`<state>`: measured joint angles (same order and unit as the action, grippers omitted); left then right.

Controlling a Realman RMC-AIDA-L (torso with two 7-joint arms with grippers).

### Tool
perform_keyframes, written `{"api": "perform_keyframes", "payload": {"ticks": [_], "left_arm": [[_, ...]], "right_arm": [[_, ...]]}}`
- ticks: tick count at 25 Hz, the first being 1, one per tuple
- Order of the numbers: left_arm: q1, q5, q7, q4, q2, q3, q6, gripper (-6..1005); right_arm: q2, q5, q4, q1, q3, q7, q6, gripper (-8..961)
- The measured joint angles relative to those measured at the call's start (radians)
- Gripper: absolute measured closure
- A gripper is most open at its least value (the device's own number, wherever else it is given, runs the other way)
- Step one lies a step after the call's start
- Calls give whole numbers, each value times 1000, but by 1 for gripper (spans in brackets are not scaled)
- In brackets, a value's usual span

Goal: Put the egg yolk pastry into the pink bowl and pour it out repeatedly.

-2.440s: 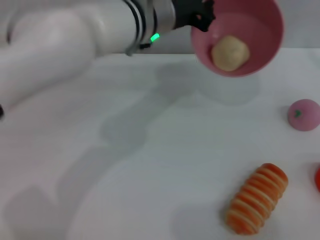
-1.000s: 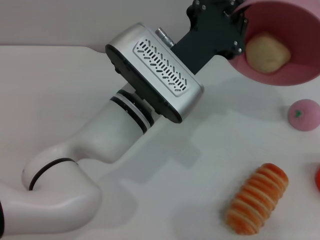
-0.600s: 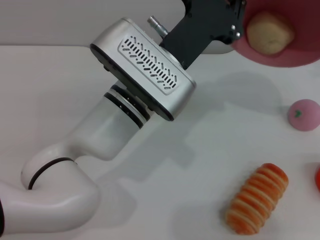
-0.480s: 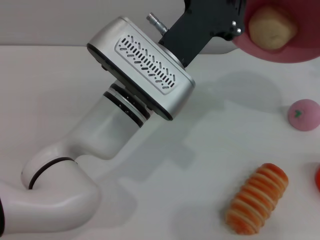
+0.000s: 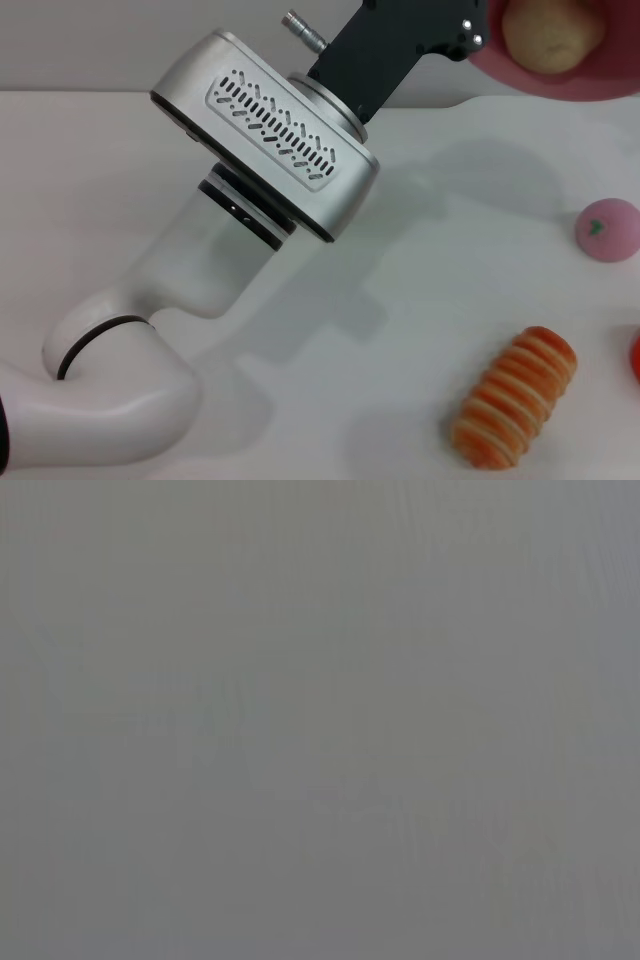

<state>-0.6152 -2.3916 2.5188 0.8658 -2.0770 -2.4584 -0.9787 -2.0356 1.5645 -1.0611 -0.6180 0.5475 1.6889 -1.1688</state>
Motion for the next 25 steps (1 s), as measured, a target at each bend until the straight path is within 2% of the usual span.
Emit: {"api": "perform_keyframes", "payload": {"ticks": [25], "left_arm": [[9, 0, 0, -8, 5, 5, -139, 958]], "right_arm": [[-11, 0, -6, 1, 0, 11, 0, 443]]}}
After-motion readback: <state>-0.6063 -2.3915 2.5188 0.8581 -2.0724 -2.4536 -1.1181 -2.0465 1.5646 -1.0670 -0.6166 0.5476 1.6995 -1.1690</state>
